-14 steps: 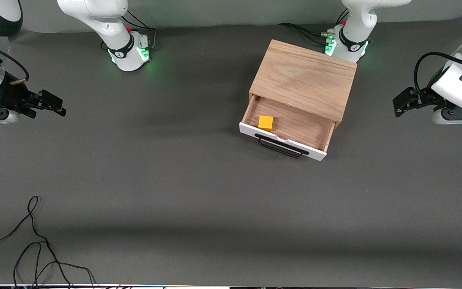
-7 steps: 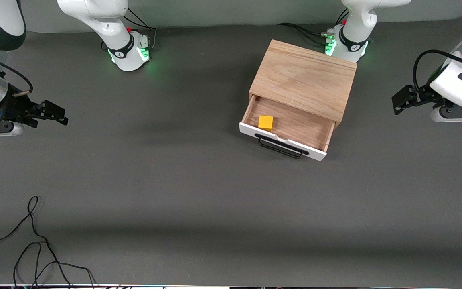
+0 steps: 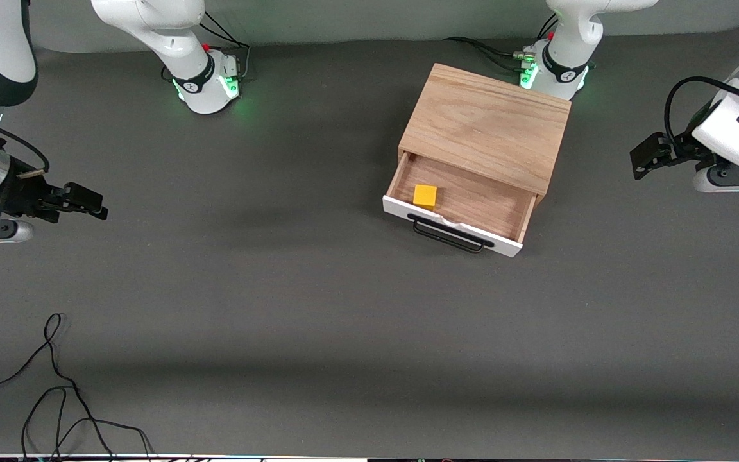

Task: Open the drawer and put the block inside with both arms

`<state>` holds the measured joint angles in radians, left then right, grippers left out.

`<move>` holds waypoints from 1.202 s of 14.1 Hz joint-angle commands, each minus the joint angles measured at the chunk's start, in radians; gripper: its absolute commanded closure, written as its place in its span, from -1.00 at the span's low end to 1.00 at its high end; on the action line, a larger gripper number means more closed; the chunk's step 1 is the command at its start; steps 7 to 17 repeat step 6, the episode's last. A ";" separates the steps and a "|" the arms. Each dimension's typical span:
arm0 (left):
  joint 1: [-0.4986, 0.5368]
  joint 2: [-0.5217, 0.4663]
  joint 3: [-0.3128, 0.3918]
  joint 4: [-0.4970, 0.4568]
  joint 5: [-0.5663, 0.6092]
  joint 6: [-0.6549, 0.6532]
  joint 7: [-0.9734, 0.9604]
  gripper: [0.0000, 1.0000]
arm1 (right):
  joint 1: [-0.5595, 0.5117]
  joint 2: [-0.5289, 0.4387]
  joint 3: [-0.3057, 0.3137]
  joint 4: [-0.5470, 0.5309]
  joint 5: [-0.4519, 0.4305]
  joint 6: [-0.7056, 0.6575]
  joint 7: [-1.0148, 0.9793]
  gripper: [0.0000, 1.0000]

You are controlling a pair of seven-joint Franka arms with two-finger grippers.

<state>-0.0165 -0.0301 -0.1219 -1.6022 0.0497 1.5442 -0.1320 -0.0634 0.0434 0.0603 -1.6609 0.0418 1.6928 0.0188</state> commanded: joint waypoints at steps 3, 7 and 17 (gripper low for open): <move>0.004 -0.039 -0.001 -0.048 -0.002 0.023 0.020 -1.00 | 0.013 0.009 0.001 0.047 -0.032 -0.068 0.044 -1.00; 0.004 -0.037 -0.001 -0.044 -0.002 0.023 0.018 -1.00 | 0.011 0.016 0.000 0.061 -0.034 -0.068 0.044 -1.00; 0.004 -0.037 -0.001 -0.044 -0.002 0.023 0.018 -1.00 | 0.011 0.016 0.000 0.061 -0.034 -0.068 0.044 -1.00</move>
